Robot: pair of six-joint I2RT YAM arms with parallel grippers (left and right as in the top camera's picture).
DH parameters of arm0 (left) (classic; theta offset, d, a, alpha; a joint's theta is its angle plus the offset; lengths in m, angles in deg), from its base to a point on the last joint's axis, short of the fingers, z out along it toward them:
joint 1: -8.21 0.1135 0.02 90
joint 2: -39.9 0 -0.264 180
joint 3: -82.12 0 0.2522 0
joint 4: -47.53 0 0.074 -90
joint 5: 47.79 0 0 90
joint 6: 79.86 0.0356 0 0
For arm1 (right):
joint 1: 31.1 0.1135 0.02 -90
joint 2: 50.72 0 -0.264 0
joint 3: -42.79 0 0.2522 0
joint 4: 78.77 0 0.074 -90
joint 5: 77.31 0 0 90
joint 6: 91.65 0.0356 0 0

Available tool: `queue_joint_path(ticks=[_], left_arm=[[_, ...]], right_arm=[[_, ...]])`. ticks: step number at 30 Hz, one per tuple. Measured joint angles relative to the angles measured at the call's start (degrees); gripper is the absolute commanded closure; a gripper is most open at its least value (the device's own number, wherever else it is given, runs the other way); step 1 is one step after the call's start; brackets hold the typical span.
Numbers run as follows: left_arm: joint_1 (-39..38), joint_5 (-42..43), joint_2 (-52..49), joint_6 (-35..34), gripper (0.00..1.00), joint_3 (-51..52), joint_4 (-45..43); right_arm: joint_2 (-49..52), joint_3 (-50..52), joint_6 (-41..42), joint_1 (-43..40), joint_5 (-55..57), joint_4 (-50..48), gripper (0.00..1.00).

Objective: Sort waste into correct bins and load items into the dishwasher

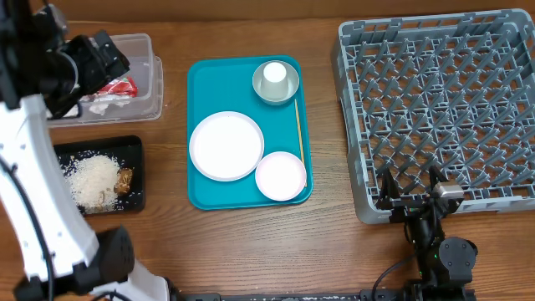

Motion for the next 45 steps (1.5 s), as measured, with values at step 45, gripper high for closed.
queue_joint_path(ticks=[45], left_arm=[[2.1,-22.1,2.3,-4.6,0.00,2.1,0.0]], right_arm=[[-0.1,0.0,61.1,0.0,-43.2,-32.5,0.00]])
